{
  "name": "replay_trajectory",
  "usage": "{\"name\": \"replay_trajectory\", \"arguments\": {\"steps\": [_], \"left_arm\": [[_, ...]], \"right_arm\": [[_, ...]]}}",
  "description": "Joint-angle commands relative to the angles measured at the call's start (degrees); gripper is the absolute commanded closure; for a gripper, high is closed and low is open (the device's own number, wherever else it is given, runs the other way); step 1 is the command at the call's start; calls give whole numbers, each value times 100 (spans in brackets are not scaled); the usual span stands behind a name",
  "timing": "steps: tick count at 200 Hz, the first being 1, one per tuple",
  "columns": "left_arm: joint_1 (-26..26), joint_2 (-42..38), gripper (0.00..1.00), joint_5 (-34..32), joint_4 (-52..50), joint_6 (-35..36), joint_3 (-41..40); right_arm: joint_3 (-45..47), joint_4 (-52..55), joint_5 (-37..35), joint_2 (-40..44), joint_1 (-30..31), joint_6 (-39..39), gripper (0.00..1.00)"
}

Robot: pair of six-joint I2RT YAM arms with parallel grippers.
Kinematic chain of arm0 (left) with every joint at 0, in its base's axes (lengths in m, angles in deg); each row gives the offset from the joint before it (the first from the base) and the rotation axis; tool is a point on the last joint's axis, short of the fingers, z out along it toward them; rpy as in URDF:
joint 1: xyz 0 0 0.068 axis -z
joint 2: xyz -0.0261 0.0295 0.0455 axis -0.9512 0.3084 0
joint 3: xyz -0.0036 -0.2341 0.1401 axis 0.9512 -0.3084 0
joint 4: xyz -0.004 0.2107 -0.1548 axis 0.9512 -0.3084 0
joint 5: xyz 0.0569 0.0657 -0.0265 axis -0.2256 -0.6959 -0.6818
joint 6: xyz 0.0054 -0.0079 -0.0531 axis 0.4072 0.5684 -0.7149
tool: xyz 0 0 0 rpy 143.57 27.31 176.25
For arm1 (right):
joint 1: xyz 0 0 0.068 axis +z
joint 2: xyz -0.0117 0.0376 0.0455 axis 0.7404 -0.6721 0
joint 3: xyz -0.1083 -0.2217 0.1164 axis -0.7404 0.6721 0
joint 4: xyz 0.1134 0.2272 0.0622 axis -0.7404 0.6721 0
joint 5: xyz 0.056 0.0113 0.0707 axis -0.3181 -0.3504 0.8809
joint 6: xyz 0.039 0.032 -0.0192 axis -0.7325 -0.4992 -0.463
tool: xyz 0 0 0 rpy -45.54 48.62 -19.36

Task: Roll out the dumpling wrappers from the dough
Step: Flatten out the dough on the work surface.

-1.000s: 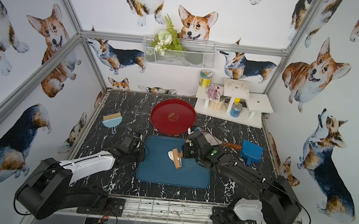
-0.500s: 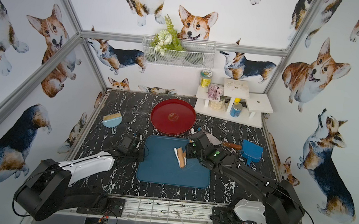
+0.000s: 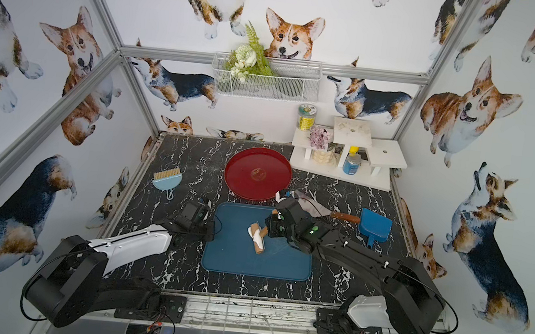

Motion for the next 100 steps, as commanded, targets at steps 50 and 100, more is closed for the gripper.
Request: {"name": "replay_trajectory", "arguments": {"steps": [50, 100], "left_arm": [[0, -44, 56, -3, 198, -15, 37], [-1, -327, 49, 117, 222, -78, -37]], "right_arm": [[71, 1135, -584, 68, -21, 268, 100], [120, 1539, -888, 413, -156, 278, 100]]}}
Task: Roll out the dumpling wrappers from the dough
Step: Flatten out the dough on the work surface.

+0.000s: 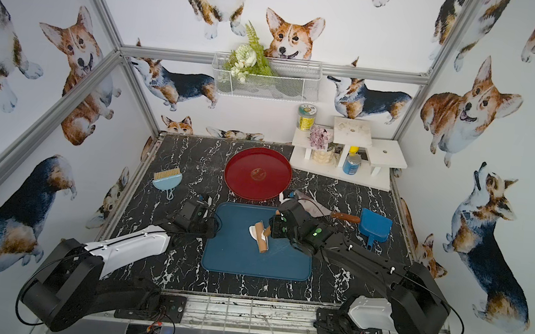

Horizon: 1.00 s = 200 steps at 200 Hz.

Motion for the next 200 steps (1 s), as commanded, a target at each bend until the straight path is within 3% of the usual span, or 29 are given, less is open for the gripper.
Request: {"name": "replay_trajectory", "arguments": {"steps": [1, 59, 121, 152, 200], "left_arm": [[-1, -123, 49, 97, 52, -46, 9], [3, -459, 49, 183, 71, -73, -105], [0, -150, 50, 296, 154, -75, -235], [-1, -26, 54, 177, 52, -73, -193], [-1, 241, 70, 154, 20, -105, -124]], "right_arm": [[76, 1212, -530, 91, -98, 258, 100], [-8, 1221, -380, 141, -118, 275, 100], [4, 562, 236, -152, 82, -120, 100], [21, 414, 256, -248, 103, -321, 100], [73, 399, -33, -78, 108, -430, 100]]}}
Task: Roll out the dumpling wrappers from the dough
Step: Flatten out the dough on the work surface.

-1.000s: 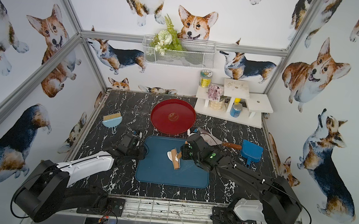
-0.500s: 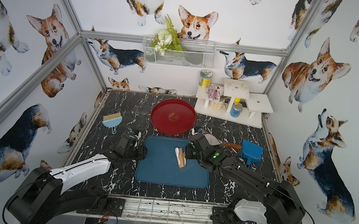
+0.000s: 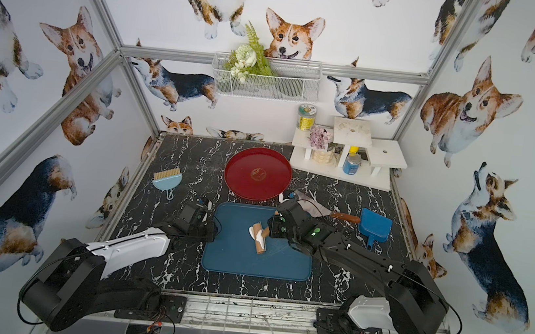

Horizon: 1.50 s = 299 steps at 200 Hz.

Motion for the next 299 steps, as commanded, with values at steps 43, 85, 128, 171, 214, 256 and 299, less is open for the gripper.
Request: {"name": "replay_trajectory", "arguments": {"steps": [43, 85, 128, 171, 214, 256, 299], "left_arm": [[-7, 410, 100, -74, -188, 61, 296], [-78, 522, 100, -128, -523, 346, 559], [-176, 567, 100, 79, -529, 388, 566], [-201, 560, 100, 111, -622, 410, 614], [-199, 471, 100, 60, -700, 419, 637], [-207, 454, 100, 39, -690, 423, 632], [-254, 389, 100, -11, -738, 436, 655]], "right_arm": [[195, 343, -202, 167, 25, -351, 100], [190, -143, -307, -119, 340, -971, 100], [84, 178, -789, -35, 356, -796, 100], [296, 803, -1012, 450, 69, -328, 100], [496, 1058, -1047, 797, -179, -226, 100], [467, 1160, -1036, 812, -173, -149, 100], [426, 1198, -864, 940, -227, -121, 100]]}}
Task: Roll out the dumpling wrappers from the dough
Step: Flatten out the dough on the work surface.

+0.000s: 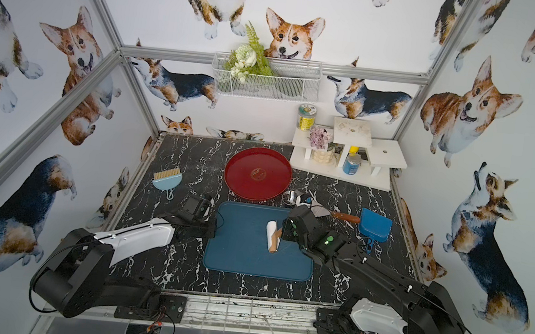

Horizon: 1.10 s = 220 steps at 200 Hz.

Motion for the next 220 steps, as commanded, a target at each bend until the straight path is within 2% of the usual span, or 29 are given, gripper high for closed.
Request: {"name": "replay_trajectory", "arguments": {"steps": [1, 33, 68, 135, 152, 161, 173, 212, 220], "left_arm": [[-43, -8, 100, -220, -102, 152, 78], [-87, 153, 100, -87, -123, 223, 197], [-183, 284, 100, -20, -90, 243, 271], [-325, 284, 100, 46, 15, 234, 213], [-327, 211, 88, 52, 53, 193, 183], [-333, 147, 76, 55, 48, 171, 172], [-329, 21, 65, 55, 32, 140, 172], [-327, -576, 37, 54, -252, 42, 436], [-323, -652, 34, 105, -319, 50, 547]], "right_arm": [[-7, 634, -68, 11, -19, 277, 100], [-14, 78, 613, -152, 104, 10, 100], [-181, -273, 691, -552, 383, -153, 100], [-99, 193, 85, -427, 220, 95, 100], [27, 266, 65, -252, 143, 139, 100], [87, 272, 66, -167, 139, 145, 100], [146, 253, 113, -92, 138, 139, 100], [257, 2, 206, 11, 132, 53, 100], [270, -58, 216, 11, 139, 69, 100]]}}
